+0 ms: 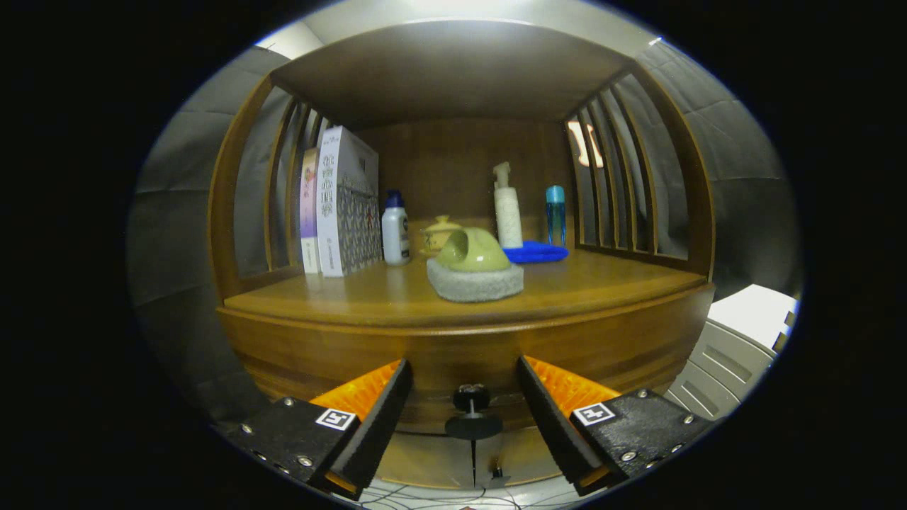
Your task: Pull open the drawer, take out the items inside it, and place them on the countertop above the cabinet.
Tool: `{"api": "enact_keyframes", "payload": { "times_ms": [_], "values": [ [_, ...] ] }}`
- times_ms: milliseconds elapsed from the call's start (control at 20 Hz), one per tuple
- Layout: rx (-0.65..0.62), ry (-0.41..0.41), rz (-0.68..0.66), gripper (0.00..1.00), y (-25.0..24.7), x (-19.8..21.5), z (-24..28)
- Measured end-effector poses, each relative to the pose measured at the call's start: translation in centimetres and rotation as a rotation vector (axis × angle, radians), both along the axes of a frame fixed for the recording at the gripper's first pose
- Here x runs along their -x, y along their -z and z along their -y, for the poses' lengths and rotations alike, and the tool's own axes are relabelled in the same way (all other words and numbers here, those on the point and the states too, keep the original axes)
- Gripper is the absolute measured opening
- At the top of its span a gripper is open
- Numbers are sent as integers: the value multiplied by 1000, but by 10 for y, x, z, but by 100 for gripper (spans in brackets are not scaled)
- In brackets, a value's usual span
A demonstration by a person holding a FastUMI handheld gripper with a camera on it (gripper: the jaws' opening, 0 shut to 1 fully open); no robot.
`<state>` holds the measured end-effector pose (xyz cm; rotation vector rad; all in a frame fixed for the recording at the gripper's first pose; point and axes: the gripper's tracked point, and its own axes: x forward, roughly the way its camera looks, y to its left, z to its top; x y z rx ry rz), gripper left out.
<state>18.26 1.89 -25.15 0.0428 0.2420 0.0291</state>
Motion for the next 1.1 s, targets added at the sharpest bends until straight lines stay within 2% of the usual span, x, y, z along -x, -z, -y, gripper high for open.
{"api": "enact_keyframes", "payload": {
  "times_ms": [100,300,450,650,750,900,1100],
  "values": [
    [-13,-44,11,96,-14,7,-5],
    [-19,-80,73,96,-72,39,10],
    [5,-77,113,95,-125,61,22],
    [-2,-110,170,96,-187,110,15],
    [-2,-91,199,96,-212,140,17],
    [-52,-113,255,96,-250,177,3],
    [82,-70,295,96,-262,214,20]
  ]
}}
